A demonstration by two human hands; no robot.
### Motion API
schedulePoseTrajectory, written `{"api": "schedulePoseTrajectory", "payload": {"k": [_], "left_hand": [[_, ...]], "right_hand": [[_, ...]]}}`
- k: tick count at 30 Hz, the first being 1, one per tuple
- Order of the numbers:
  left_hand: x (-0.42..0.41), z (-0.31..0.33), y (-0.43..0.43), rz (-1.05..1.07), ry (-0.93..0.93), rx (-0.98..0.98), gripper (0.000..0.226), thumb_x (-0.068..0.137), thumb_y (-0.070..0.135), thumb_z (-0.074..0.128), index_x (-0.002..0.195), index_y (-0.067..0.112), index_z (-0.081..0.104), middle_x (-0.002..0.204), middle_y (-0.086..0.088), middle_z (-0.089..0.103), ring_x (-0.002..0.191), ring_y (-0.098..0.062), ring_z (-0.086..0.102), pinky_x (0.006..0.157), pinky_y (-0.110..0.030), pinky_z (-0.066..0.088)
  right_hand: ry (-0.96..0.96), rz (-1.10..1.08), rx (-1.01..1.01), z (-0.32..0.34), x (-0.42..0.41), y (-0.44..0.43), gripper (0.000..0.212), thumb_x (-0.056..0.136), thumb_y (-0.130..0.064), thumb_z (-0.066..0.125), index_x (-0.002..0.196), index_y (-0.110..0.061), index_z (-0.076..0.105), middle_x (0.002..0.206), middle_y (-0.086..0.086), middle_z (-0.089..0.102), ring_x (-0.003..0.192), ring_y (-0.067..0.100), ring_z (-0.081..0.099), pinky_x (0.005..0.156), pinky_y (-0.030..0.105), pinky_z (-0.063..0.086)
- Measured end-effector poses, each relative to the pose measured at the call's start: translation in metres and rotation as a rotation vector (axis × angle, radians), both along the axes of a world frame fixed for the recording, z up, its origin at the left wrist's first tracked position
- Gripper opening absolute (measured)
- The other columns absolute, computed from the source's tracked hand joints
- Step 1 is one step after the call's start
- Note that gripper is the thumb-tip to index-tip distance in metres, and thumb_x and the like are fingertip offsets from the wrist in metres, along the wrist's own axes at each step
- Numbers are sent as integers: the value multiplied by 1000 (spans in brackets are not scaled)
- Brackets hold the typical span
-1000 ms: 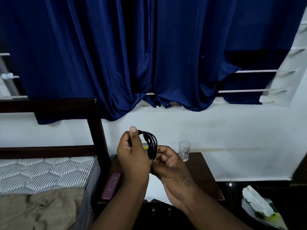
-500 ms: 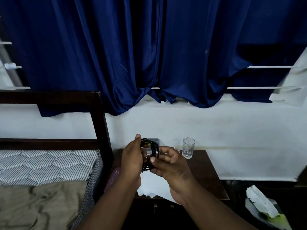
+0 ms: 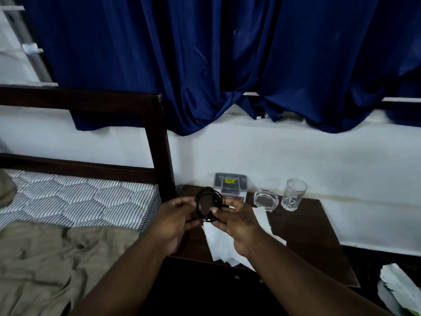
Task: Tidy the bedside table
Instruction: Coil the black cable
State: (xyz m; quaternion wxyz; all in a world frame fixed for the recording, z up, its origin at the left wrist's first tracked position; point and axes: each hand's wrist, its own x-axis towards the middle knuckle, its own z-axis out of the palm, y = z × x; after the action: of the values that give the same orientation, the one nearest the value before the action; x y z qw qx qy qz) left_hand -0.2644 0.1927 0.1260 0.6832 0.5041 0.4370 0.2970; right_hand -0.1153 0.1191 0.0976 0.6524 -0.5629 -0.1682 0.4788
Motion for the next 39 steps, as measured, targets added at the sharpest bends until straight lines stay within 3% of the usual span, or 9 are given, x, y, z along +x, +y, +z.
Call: {"api": "schedulePoseTrajectory", "payload": {"k": [4, 10, 14, 17, 20, 24, 34, 37, 39], "left_hand": [[1, -32, 43, 38, 10, -52, 17, 98, -3, 59, 111, 3, 68, 100, -16, 76, 93, -25, 71, 82, -38, 59], [19, -78, 112, 76, 151, -21, 20, 96, -7, 60, 99, 9, 71, 84, -12, 76, 68, -17, 73, 61, -28, 60], [40, -111, 153, 94, 225, -22, 19, 95, -5, 61, 110, 1, 71, 94, -20, 74, 78, -29, 70, 76, -42, 60], [56, -133, 176, 83, 296, 0, 26, 95, -4, 62, 119, -1, 68, 96, -22, 71, 72, -25, 66, 65, -34, 56], [64, -153, 193, 71, 363, 47, 29, 93, -2, 65, 123, 1, 68, 103, -21, 73, 80, -27, 67, 69, -31, 55], [67, -171, 203, 70, 427, 105, 37, 94, -3, 63, 131, 1, 64, 119, -14, 72, 103, -28, 69, 91, -37, 56], [65, -176, 203, 63, 448, 176, 54, 92, -5, 59, 145, 5, 53, 127, -7, 65, 114, -22, 64, 101, -36, 53], [59, -168, 191, 114, 503, 317, 50, 92, 0, 60, 141, 10, 57, 131, -8, 67, 115, -20, 64, 104, -36, 51], [57, -159, 175, 138, 513, 434, 43, 93, 1, 58, 134, 12, 61, 123, -3, 69, 108, -15, 64, 96, -27, 50]], "right_hand": [[-12, 46, -92, -32, 2, 50, 36, 93, 2, 68, 128, 3, 61, 124, 24, 70, 112, 36, 71, 67, 26, 63], [-58, 87, -179, -67, 11, 117, 29, 106, -3, 46, 130, -3, 62, 124, 20, 70, 115, 33, 69, 72, 27, 60], [-149, 40, -268, -101, 22, 156, 36, 102, 7, 40, 98, -13, 70, 94, 12, 73, 92, 26, 69, 80, 36, 59], [-265, 33, -333, -127, 26, 181, 41, 98, 6, 43, 84, -22, 70, 90, 12, 74, 84, 25, 68, 86, 44, 59], [-400, 47, -371, -146, 28, 197, 34, 93, 1, 49, 100, -17, 77, 97, 12, 78, 93, 31, 74, 89, 49, 61], [-508, 60, -403, -167, 31, 215, 38, 85, -8, 47, 108, -12, 76, 103, 14, 78, 99, 33, 74, 90, 47, 61], [-524, 73, -465, -156, 23, 220, 51, 88, -11, 46, 137, -5, 59, 135, 16, 65, 127, 32, 60, 110, 46, 48], [-520, 50, -455, -133, 13, 202, 51, 98, 0, 46, 148, -5, 48, 150, 14, 54, 140, 28, 50, 119, 37, 38], [-553, 78, -453, -124, 8, 185, 46, 98, -3, 46, 144, -5, 52, 143, 10, 59, 134, 24, 54, 110, 26, 41]]}}
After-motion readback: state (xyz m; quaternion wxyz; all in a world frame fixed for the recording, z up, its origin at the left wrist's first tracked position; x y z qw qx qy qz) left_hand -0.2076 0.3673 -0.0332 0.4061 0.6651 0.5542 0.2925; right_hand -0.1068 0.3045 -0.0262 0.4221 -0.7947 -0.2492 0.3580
